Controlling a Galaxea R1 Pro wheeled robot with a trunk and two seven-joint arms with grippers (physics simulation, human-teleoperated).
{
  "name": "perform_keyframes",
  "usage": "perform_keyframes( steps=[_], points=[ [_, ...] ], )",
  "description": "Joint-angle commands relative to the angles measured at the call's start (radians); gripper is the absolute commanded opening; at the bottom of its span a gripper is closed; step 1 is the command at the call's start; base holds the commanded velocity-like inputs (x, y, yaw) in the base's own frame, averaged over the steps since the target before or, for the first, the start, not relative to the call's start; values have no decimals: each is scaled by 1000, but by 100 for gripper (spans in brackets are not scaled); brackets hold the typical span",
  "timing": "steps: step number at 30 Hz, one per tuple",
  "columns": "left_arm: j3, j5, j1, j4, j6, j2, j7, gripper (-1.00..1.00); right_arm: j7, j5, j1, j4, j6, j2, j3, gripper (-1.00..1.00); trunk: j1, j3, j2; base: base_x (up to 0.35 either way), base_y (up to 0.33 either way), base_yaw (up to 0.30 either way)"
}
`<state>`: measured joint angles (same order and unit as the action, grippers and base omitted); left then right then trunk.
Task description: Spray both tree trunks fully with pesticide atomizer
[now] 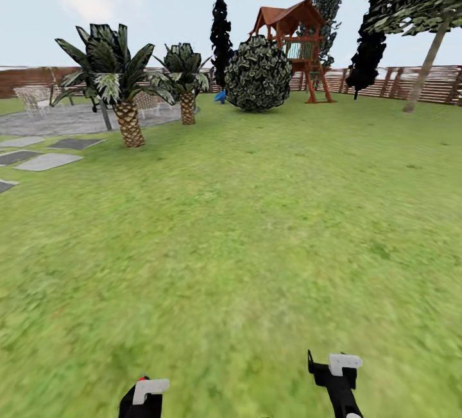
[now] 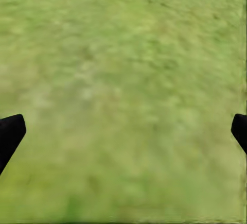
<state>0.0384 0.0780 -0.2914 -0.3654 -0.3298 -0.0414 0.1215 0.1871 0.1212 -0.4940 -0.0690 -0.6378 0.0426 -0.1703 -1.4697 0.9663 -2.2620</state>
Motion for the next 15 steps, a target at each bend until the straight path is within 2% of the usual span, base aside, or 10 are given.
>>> perform_keyframes(
  steps=[1,15],
  points=[
    [0,0,0,0,0,0,0,-100,0,0,0,0,0,0,0,100,0,0,0,0,-274,-298],
    [0,0,0,2,0,0,0,-100,0,0,0,0,0,0,0,100,0,4,0,0,-274,-298]
  ],
)
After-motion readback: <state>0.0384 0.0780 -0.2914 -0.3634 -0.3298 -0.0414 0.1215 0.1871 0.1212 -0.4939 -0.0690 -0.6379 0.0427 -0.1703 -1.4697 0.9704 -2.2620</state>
